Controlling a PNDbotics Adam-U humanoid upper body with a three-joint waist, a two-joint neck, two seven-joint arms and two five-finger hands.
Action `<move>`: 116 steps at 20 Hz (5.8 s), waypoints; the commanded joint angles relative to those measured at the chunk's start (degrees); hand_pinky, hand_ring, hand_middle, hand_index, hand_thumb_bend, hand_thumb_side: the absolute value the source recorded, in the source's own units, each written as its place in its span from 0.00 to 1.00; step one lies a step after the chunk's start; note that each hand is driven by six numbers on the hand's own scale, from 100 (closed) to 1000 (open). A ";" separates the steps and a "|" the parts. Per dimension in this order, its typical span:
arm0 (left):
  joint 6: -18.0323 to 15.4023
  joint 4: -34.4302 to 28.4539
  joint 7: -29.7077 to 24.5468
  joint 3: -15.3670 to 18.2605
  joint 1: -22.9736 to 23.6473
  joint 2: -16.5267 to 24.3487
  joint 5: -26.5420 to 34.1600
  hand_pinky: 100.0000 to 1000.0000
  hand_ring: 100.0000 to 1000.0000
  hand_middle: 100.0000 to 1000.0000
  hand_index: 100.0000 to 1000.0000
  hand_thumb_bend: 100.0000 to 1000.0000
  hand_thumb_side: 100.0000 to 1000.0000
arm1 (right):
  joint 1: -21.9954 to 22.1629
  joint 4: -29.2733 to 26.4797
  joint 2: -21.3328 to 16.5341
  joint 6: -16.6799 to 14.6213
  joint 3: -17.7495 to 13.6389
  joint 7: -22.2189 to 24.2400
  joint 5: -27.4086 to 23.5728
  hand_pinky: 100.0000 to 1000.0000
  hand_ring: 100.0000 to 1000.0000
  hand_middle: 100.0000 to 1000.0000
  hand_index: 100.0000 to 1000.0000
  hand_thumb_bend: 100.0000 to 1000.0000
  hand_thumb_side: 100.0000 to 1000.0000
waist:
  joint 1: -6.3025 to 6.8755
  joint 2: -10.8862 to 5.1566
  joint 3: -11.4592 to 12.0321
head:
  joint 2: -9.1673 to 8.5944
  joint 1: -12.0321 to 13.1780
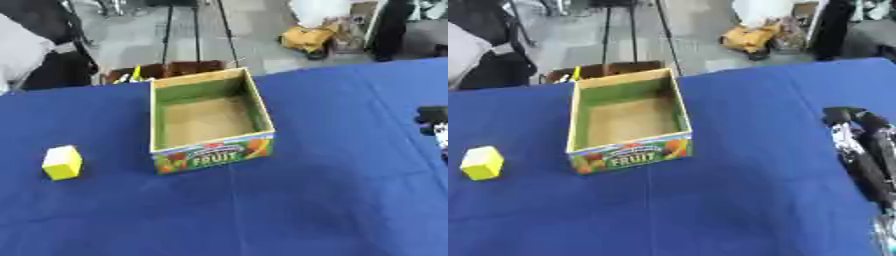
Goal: Pick up objects on the table and place them in the box.
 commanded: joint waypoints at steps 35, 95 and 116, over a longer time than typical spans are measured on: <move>4.16 -1.59 -5.82 1.23 -1.28 6.49 -26.34 0.44 0.56 0.55 0.75 0.05 0.89 | -0.28 -0.89 -0.90 -0.27 -0.68 -0.34 0.80 0.71 0.87 0.57 0.72 0.00 0.83 | 0.41 -0.43 0.91 | 3.18 2.76; -23.85 39.23 -78.14 -16.60 -33.22 45.12 -47.48 0.70 0.81 0.91 1.00 0.32 0.55 | 0.74 -0.89 -2.44 -2.76 0.70 0.44 1.95 0.71 0.87 0.57 0.71 0.00 0.82 | 0.92 0.45 -1.77 | 4.01 13.75; -33.78 49.12 -79.22 -23.08 -38.59 40.54 -53.48 0.68 0.77 0.90 1.00 0.37 0.47 | 0.31 -0.89 -2.43 -3.12 1.28 0.98 2.20 0.71 0.87 0.57 0.71 0.00 0.82 | 1.08 1.29 -3.33 | 2.16 11.96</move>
